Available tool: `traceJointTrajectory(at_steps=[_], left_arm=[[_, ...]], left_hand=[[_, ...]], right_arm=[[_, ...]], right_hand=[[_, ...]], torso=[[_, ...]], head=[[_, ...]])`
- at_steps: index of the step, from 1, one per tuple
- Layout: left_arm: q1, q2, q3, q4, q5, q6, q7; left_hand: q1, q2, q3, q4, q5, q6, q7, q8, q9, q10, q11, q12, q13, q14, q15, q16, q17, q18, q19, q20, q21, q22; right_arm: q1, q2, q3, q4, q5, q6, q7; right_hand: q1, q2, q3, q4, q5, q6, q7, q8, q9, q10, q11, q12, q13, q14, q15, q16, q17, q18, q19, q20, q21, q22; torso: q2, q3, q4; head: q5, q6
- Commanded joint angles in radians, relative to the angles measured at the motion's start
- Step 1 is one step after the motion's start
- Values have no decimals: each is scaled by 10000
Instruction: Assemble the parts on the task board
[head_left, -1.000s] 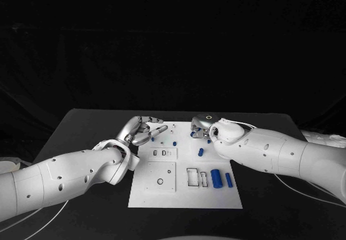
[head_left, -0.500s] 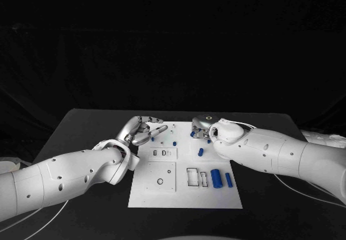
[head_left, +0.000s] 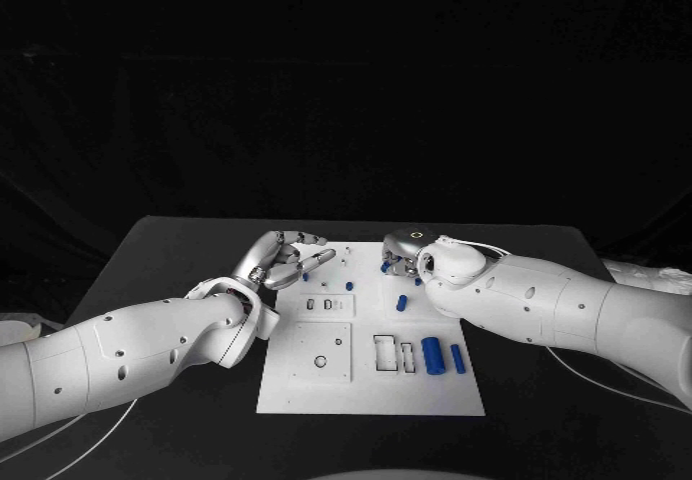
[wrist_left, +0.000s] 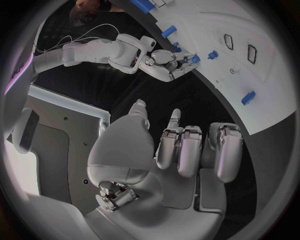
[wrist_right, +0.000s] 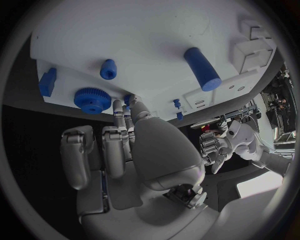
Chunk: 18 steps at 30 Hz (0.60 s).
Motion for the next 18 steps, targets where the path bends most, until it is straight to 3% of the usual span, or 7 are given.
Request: traceJointTrajectory(at_steps=[1,13,18], left_arm=[[14,9,11,28,-36,26,130],[14,-5,11,35,-36,36,122],[14,5,11,22,-36,39,119]], left_hand=[[61,33,-61,-8,-24,57,5,-35,-14,1039,-33,25,2635,1057,-18,25,2630,-72,1034,71,24,2633],[64,43,-62,-9,-24,59,5,-38,-14,1039,-34,25,2635,1057,-19,25,2630,-72,1034,71,24,2633],[64,43,-62,-9,-24,59,5,-38,-14,1039,-34,25,2635,1057,-19,25,2630,-72,1034,71,24,2633]], right_arm=[[-8,38,1,-25,-159,133,-47],[-11,80,1,-62,-159,38,-21],[-14,87,1,-54,-159,52,34]], right_hand=[[-37,-101,3,87,-61,-107,39,-77,-21,35,40,-79,-7,1059,-60,41,2633,-69,1047,-97,44,2632],[-38,-124,8,104,-60,-190,79,-101,-30,49,53,-122,-4,1059,-42,41,2633,-69,1047,-88,44,2632],[41,-22,112,119,-58,-60,35,-28,7,209,-1,-124,8,1059,-74,41,2633,-69,1047,-95,44,2632]], torso=[[-1,-2,3],[-2,0,-1],[-4,-8,-5]], head=[[6,-28],[38,-57],[12,-65]])
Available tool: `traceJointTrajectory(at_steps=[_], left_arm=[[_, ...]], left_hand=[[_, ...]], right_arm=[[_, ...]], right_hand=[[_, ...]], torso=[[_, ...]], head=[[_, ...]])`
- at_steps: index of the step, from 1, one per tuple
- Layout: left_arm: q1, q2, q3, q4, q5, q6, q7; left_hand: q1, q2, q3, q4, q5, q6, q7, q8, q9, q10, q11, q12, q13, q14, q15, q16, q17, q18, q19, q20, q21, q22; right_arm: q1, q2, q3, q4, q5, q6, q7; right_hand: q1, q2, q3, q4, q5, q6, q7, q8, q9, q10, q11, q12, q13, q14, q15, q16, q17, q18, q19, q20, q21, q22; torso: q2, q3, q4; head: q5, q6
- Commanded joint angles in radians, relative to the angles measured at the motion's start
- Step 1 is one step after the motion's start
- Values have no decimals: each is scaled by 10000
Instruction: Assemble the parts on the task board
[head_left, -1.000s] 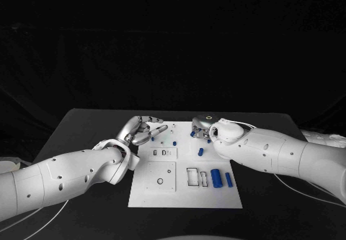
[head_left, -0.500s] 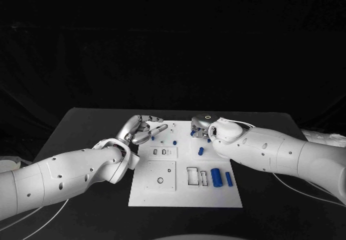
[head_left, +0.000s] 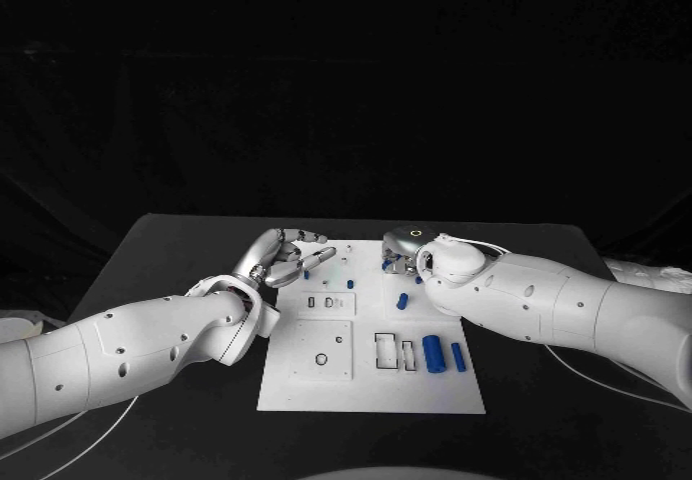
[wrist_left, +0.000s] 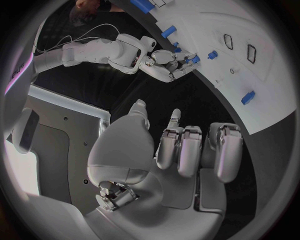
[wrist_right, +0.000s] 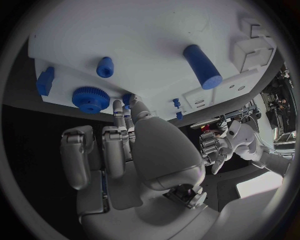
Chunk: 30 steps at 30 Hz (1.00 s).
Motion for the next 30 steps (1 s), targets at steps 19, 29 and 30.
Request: traceJointTrajectory(at_steps=[19,29,30], left_arm=[[14,3,11,23,-35,-22,102],[46,-81,29,78,-35,-34,83],[53,-96,44,82,-35,-36,80]], left_hand=[[97,107,-50,-16,-22,50,14,-56,-16,1039,-36,25,2627,1057,-22,25,2632,-73,1034,69,24,2633],[109,124,-48,-18,-23,46,14,-63,-17,1039,-37,25,2627,1057,-22,25,2632,-73,1034,68,24,2633],[109,124,-48,-18,-23,46,14,-63,-17,1039,-37,25,2627,1057,-22,25,2632,-73,1034,68,24,2633]], right_arm=[[-28,-58,0,107,-193,4,48],[-17,-546,12,737,98,-1421,349],[-5,-604,18,822,118,-1575,379]], right_hand=[[462,231,468,13,-67,889,-270,299,153,800,-298,-73,-4,1060,-314,41,2634,-69,1047,-312,44,2634],[488,191,495,31,-65,1003,-273,324,168,883,-303,-114,-8,1060,-337,41,2634,-69,1047,-348,44,2634],[493,189,500,33,-65,1019,-272,329,171,895,-302,-117,-7,1060,-336,41,2634,-69,1047,-351,44,2634]], torso=[[1,0,4],[42,1,-10],[48,0,-12]], head=[[-36,-42],[75,-76],[80,-70]])
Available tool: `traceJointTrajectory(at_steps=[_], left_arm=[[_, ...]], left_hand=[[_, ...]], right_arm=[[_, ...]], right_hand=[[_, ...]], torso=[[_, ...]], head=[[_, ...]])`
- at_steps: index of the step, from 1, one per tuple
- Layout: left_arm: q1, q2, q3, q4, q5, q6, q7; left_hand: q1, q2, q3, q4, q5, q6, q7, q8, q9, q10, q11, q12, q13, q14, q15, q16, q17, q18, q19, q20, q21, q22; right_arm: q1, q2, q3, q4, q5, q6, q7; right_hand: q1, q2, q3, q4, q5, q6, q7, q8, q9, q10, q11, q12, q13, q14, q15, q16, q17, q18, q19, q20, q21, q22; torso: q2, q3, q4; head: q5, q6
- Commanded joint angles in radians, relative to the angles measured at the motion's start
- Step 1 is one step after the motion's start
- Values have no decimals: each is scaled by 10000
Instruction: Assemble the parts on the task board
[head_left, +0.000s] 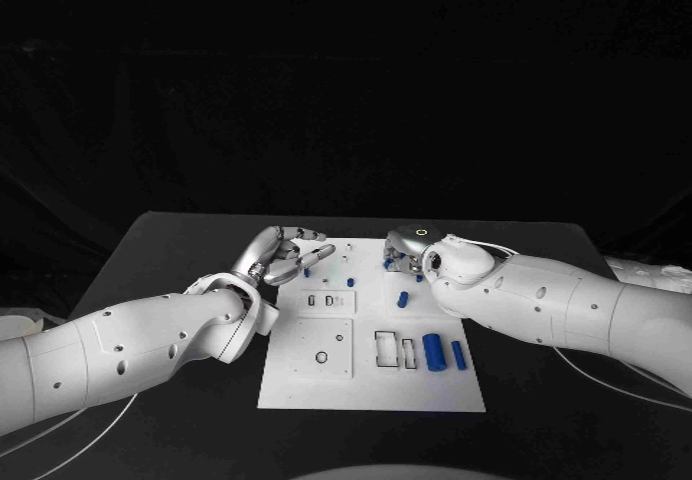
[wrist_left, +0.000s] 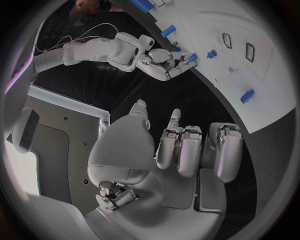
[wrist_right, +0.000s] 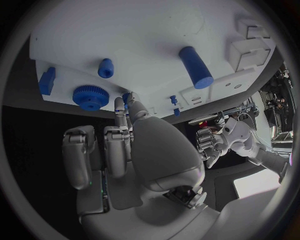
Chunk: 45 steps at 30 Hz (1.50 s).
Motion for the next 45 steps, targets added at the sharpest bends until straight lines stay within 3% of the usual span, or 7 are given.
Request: traceJointTrajectory(at_steps=[1,8,17,27,33,45], left_arm=[[35,-22,40,42,-34,-29,84],[97,-61,100,42,-34,-49,94],[189,-72,123,76,-34,-86,143],[315,-105,137,98,-34,-157,182],[363,-131,156,134,-34,-187,201],[463,-166,170,198,-34,-199,208]], left_hand=[[45,61,-49,-18,-23,47,14,-66,-9,1039,-37,25,2630,1057,-22,25,2634,-73,1034,68,24,2633],[65,89,-45,-20,-22,48,12,-73,-9,1039,-38,25,2630,1057,-24,25,2634,-73,1034,67,24,2633],[83,114,-41,-21,-23,51,12,-78,-10,1039,-39,25,2630,1057,-25,25,2634,-73,1034,66,24,2633],[101,134,-40,-23,-24,55,10,-82,-9,1039,-41,25,2630,1057,-27,25,2634,-73,1034,65,24,2633],[108,139,-40,-24,-24,57,10,-83,-9,1039,-41,25,2630,1057,-27,25,2634,-73,1034,65,24,2633],[125,149,-43,-25,-26,62,8,-86,-8,1039,-43,25,2630,1057,-29,25,2634,-73,1034,64,24,2633]], right_arm=[[24,-120,17,223,93,-1019,272],[204,-334,74,656,159,-1674,461],[402,-212,188,697,151,-1998,586],[609,-41,241,517,107,-1887,623],[705,32,260,461,64,-1719,626],[789,203,273,239,29,-1213,550]], right_hand=[[93,-21,70,22,58,98,2,81,17,90,-4,-39,1,1059,-51,41,2627,-69,1047,-65,44,2627],[100,-32,78,31,58,134,9,88,22,116,4,-50,1,1059,-47,41,2627,-69,1047,-69,44,2627],[112,-54,83,30,59,140,24,82,21,119,16,-67,-3,1059,-35,41,2627,-69,1047,-67,44,2627],[121,-79,99,52,60,119,51,46,9,90,47,-108,-10,1059,4,41,2627,-69,1047,-51,44,2627],[135,-90,112,56,62,101,58,25,1,69,57,-121,-12,1059,24,41,2627,-69,1047,-38,44,2627],[159,-105,157,84,62,51,69,-39,-21,-23,86,-141,-16,1059,58,41,2627,-69,1047,-6,44,2627]], torso=[[47,2,-21],[221,-39,-8],[450,-109,79],[619,-204,207],[685,-226,307],[746,-268,444]], head=[[61,2],[86,114],[74,252],[24,368],[23,434],[35,443]])
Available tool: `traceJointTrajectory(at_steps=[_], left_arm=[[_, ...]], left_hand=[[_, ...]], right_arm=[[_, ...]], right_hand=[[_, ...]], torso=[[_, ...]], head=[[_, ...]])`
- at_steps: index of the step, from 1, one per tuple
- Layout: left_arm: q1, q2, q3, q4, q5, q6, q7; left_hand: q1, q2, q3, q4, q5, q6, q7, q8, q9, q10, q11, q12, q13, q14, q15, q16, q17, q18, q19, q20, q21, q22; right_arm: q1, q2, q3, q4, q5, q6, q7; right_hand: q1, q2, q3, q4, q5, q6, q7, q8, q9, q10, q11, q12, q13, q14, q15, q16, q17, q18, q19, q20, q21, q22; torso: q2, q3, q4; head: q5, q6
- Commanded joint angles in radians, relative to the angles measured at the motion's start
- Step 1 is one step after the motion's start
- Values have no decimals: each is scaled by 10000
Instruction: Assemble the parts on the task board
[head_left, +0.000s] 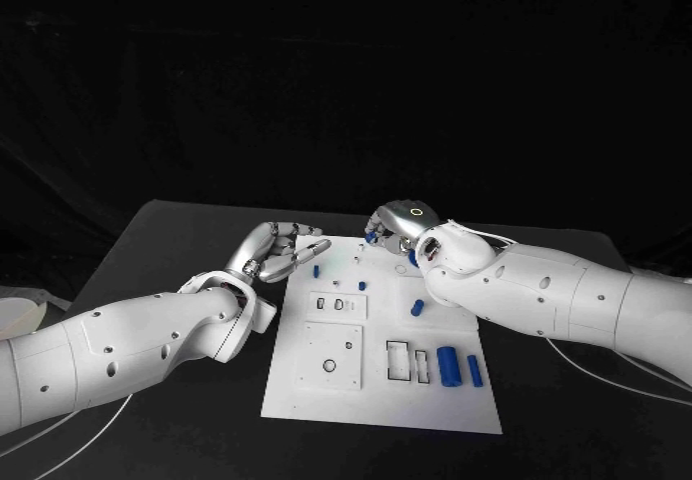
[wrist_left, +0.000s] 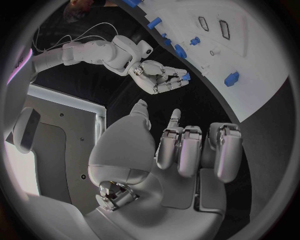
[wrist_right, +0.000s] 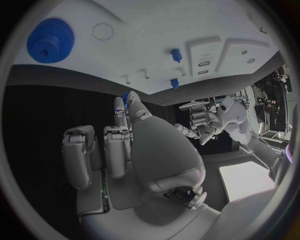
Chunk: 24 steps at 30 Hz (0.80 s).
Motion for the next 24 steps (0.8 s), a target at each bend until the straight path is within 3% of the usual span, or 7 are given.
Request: traceJointTrajectory(at_steps=[1,7,11,14,18,20,24], left_arm=[[40,7,14,50,-34,-44,146],[64,26,20,64,-34,-40,140],[72,8,24,82,-34,-24,131],[76,7,26,79,-34,-6,126],[85,3,27,85,-34,41,124],[87,-1,28,87,-34,46,127],[91,-6,29,96,-34,49,128]], left_hand=[[32,56,-43,-25,-26,63,7,-51,-11,1039,-44,25,2633,1057,-29,25,2629,-72,1034,64,24,2634],[64,75,-46,-28,-28,70,4,-57,-10,1039,-47,25,2633,1057,-33,25,2629,-72,1034,62,24,2634],[80,87,-46,-28,-28,72,3,-60,-10,1039,-49,25,2633,1057,-35,25,2629,-72,1034,61,24,2634],[80,87,-46,-28,-28,72,3,-60,-10,1039,-49,25,2633,1057,-35,25,2629,-72,1034,61,24,2634],[104,109,-46,-28,-27,77,1,-66,-9,1039,-52,25,2633,1057,-37,25,2629,-72,1034,59,24,2634],[104,109,-46,-28,-27,77,1,-66,-9,1039,-52,25,2633,1057,-37,25,2629,-72,1034,59,24,2634],[104,109,-46,-28,-27,77,1,-66,-9,1039,-52,25,2633,1057,-37,25,2629,-72,1034,59,24,2634]], right_arm=[[14,68,5,-104,-144,431,-3],[17,220,6,-370,-153,522,14],[12,349,6,-570,-176,538,42],[6,430,6,-710,-181,587,26],[-7,520,6,-863,-184,599,35],[-14,583,6,-954,-186,612,42],[-35,678,7,-1067,-187,655,62]], right_hand=[[45,15,73,-4,43,-8,37,-29,6,-27,15,-51,-10,1059,57,41,2633,-69,1047,-8,45,2632],[49,20,87,5,43,-9,40,-38,4,-46,20,-50,-10,1059,61,41,2633,-69,1047,-2,45,2632],[54,23,94,6,44,-6,40,-39,4,-50,20,-49,-9,1059,63,41,2633,-69,1047,0,45,2632],[57,23,97,6,44,-6,40,-40,3,-53,20,-49,-9,1059,63,41,2633,-69,1047,1,45,2632],[57,23,97,6,44,-6,40,-40,3,-53,20,-49,-9,1059,63,41,2633,-69,1047,1,45,2632],[57,23,97,6,44,-6,40,-40,3,-53,20,-49,-9,1059,63,41,2633,-69,1047,1,45,2632],[64,24,105,6,43,-4,42,-42,3,-60,21,-49,-9,1059,63,41,2633,-69,1047,3,45,2632]], torso=[[26,-19,68],[30,-15,115],[29,-10,92],[18,-6,109],[18,-13,114],[7,-2,109],[-10,-15,99]], head=[[15,3],[-38,-27],[-67,-33],[-91,-57],[-211,-72],[-193,-72],[-182,-84]])
